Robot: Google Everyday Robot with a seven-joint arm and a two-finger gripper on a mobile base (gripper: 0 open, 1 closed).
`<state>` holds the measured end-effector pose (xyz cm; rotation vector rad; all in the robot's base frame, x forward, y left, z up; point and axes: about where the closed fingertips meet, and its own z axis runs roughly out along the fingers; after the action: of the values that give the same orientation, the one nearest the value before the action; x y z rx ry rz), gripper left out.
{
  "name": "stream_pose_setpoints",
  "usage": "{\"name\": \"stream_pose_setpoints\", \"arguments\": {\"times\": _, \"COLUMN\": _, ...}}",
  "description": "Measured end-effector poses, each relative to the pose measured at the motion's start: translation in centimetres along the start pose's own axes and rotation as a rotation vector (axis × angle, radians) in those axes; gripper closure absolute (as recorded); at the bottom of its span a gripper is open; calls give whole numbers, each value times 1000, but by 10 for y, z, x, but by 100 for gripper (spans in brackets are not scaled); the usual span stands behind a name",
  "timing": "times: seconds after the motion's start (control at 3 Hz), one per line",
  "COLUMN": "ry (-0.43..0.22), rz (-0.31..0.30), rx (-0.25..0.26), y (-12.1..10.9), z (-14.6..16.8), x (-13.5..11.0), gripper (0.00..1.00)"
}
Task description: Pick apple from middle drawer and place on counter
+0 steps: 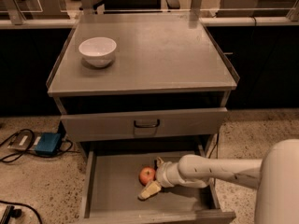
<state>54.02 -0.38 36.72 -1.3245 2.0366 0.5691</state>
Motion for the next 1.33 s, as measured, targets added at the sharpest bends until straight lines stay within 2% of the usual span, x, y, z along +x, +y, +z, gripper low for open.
{"name": "stream_pose_setpoints", "arguments": {"times": 0.33, "ry": 1, "rz": 1, "rx": 1, "y": 0, "z": 0, "x": 1, "gripper": 16}}
{"name": "stream_pose_setpoints", "arguments": {"times": 1.33, "ry": 1, "rz": 1, "rx": 1, "y": 0, "z": 0, "x": 1, "gripper": 86}}
